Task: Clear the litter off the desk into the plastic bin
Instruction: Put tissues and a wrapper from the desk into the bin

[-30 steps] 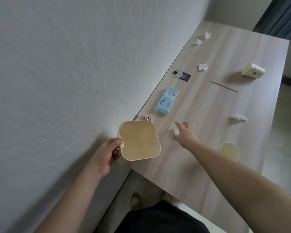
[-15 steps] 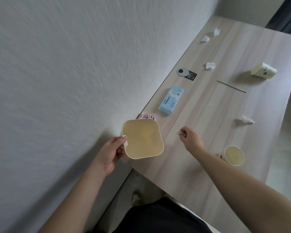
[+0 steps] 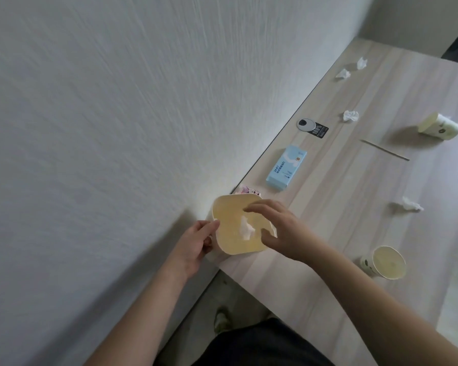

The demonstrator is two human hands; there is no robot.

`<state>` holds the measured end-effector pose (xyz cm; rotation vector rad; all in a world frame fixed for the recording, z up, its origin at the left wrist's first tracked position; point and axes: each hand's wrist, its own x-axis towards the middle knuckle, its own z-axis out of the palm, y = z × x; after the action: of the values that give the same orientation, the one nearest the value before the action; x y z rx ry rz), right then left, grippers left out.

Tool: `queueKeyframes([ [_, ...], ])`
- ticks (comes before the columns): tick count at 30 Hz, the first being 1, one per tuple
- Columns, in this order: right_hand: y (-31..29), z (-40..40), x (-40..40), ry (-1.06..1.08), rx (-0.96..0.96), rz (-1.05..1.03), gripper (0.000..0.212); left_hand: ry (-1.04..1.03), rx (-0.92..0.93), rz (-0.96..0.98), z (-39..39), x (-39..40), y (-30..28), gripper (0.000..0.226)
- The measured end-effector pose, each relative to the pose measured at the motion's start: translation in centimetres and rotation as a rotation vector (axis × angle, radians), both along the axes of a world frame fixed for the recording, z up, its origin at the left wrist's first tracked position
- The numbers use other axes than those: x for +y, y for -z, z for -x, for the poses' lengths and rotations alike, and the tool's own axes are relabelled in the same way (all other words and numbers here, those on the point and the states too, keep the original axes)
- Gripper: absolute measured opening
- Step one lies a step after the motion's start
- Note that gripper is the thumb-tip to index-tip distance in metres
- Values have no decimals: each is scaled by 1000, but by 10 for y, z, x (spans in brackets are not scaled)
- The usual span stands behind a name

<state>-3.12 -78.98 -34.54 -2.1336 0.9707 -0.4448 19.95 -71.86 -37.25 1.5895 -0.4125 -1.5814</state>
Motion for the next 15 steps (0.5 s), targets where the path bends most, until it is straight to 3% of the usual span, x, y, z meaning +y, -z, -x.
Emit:
queueKeyframes([
  [5, 1, -6, -31, 269, -157, 21, 37, -57, -3, 20, -3, 2, -2, 35],
  [10, 20, -19, -73, 469, -288, -255, 37, -94, 0, 20, -11, 7, -5, 28],
  [12, 33, -27, -87, 472, -224, -249, 31, -102, -9, 11, -13, 11, -5, 25],
  [15, 59, -44, -103, 405, 19, -226, 23, -129, -12, 6, -14, 16, -8, 28],
])
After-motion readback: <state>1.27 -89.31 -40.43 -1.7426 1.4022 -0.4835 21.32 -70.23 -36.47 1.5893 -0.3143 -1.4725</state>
